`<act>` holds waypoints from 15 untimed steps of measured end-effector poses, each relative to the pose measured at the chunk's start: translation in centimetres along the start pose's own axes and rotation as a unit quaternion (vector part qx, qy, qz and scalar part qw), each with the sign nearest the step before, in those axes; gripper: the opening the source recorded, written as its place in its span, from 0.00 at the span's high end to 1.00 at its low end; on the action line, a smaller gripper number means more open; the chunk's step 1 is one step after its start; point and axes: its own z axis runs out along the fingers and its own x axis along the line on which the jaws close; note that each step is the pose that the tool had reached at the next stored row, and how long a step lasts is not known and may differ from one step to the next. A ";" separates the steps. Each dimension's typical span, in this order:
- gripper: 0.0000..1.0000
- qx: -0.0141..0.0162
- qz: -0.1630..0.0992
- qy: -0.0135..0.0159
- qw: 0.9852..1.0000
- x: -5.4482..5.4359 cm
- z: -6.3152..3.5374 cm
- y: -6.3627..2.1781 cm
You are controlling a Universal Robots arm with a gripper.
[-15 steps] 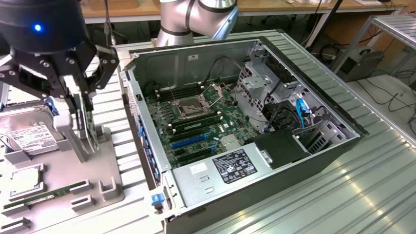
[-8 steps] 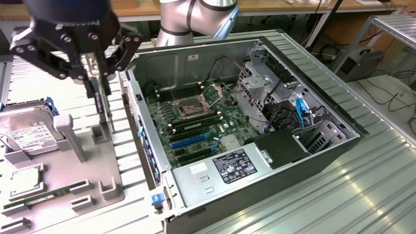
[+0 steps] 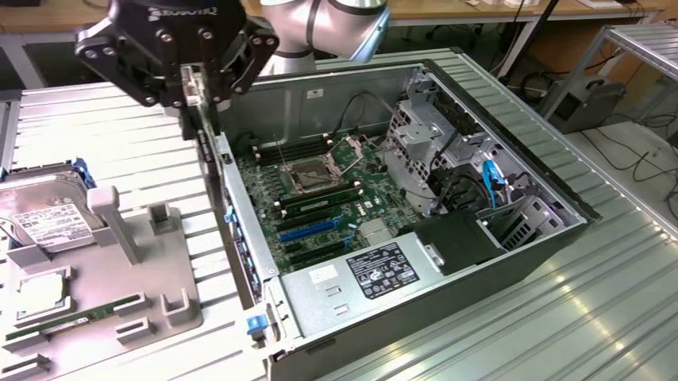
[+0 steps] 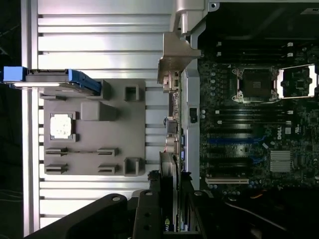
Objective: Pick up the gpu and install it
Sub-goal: 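Pick up the gpu and move the gpu toward the slot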
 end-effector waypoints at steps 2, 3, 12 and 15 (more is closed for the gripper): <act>0.74 0.000 0.000 0.000 1.000 -1.1 -0.07 0.01; 0.74 0.000 0.000 0.001 1.000 -1.6 -0.07 0.00; 0.74 0.001 0.000 0.001 1.000 -5.8 0.40 0.11; 0.74 0.003 0.000 0.001 1.000 -7.1 0.91 0.43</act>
